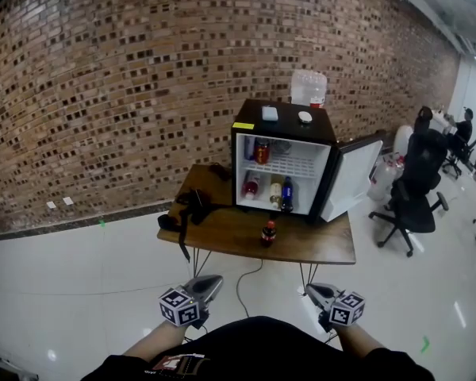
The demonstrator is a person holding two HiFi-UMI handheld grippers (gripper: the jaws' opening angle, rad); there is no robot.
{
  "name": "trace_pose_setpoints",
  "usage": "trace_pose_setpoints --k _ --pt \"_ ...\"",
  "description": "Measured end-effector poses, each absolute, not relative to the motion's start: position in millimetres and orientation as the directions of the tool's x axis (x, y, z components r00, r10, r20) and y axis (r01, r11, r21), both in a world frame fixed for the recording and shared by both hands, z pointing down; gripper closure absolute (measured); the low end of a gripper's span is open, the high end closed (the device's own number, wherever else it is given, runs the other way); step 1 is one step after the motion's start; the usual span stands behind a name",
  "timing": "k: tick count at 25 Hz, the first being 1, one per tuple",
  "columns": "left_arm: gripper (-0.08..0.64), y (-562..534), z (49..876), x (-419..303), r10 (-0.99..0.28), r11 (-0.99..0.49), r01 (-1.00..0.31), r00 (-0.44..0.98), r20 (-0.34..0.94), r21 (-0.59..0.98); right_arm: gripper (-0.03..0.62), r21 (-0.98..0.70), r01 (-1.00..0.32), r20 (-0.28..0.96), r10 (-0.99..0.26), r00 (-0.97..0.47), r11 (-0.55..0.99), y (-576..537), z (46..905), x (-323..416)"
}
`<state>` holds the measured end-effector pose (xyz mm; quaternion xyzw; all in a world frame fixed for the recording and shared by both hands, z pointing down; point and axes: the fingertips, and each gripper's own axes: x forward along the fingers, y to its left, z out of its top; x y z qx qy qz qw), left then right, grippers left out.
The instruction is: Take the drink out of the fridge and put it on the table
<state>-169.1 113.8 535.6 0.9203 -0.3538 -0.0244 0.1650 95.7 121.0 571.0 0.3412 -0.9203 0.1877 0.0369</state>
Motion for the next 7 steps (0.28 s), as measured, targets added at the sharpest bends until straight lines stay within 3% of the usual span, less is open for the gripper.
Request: trace_pose_setpoints --k 7 --pt "0.558 115.1 524.6 -173.4 -0.654 -0.7 -0.638 0.753 0.073 0.32 0.592 -0.32 -0.65 0.196 -0.622 -0.758 0.69 122.9 561.8 94.3"
